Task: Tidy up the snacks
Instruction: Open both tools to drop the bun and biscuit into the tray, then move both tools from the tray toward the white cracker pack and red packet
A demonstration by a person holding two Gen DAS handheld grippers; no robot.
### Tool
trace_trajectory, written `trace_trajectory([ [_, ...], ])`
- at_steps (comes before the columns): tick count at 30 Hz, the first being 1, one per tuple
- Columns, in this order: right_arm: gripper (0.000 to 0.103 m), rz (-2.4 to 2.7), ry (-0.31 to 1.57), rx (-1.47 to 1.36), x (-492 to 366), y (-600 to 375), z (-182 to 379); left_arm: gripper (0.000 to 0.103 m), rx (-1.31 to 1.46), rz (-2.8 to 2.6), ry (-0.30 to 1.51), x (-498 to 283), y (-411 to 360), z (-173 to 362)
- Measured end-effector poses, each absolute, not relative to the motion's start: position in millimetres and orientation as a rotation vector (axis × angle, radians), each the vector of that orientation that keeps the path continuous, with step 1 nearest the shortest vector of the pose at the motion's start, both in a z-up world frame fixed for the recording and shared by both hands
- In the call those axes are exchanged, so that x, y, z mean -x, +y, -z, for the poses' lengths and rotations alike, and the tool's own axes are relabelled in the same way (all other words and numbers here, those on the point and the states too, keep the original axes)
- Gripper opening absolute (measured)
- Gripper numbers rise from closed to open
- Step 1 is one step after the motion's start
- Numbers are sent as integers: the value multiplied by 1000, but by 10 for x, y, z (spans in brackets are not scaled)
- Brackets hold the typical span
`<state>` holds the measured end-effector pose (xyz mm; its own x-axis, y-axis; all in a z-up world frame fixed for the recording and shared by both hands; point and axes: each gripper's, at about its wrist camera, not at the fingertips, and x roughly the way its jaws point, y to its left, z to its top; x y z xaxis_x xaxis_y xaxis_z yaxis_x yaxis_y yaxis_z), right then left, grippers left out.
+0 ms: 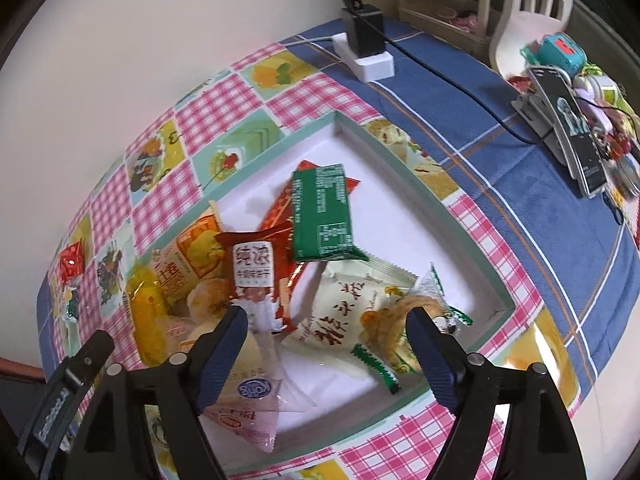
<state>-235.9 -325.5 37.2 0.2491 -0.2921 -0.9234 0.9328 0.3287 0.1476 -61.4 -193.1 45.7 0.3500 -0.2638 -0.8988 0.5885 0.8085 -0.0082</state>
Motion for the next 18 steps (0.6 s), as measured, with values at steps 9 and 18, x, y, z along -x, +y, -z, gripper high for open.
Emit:
trace_trajectory([
  [9, 103, 961, 940, -805, 2293, -3219, -425, 84, -351, 485, 1065, 497, -1857, -456],
  [18, 103, 912, 928, -749, 2142, -3104, -486, 102, -320, 450, 1063, 378, -1723, -494],
])
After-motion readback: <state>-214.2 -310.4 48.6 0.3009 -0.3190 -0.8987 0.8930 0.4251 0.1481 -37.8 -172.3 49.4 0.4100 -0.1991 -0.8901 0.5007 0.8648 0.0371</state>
